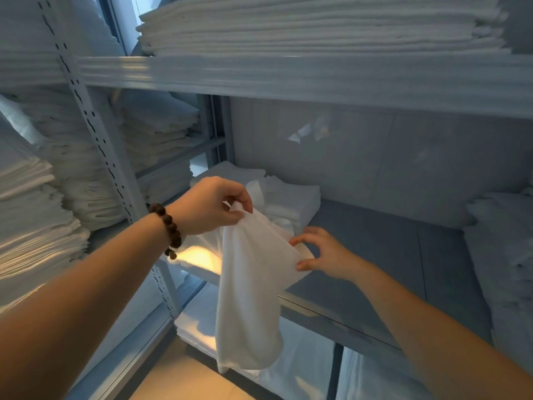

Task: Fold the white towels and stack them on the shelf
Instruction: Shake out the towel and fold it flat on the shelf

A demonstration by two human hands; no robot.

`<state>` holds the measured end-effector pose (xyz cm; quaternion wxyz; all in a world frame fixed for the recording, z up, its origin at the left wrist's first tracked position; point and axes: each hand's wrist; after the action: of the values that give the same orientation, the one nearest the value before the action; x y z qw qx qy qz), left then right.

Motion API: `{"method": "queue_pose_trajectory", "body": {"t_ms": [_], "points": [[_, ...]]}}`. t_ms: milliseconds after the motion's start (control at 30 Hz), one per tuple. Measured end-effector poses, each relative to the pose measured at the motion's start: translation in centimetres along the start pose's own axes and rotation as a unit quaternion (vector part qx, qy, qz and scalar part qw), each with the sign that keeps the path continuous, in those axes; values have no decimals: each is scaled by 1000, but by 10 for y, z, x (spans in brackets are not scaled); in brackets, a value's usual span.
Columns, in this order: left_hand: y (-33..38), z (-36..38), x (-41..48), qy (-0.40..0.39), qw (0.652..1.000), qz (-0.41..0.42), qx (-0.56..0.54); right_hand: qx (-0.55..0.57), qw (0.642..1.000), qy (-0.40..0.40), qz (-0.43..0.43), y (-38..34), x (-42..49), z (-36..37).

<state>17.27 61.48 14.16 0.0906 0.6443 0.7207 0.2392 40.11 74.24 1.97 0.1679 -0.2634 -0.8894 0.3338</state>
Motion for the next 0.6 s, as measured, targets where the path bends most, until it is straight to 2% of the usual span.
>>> {"method": "queue_pose_trajectory", "body": {"t_ms": [100,233,433,600], "points": [[-7,-7,-2,25,999,23,39,-13,1000,-12,10,10,-2,7],[-25,-15,-6,60,996,34,61,-21,1000,21,6,21,-9,1],[-46,-10,-11,104,989,59,85,-65,997,20,-43,10,-19,-36],[-51,1,-10,108,988,65,88,-31,997,58,-37,-3,-35,-63]]}}
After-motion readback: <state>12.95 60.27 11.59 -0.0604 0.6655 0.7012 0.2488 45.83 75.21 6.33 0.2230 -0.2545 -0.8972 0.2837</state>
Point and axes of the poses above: each hand's wrist, its own x-axis towards the middle knuckle, its own z-axis out of the palm, y = z × x, and after that the axes turned 13 degrees about -z, right-handed
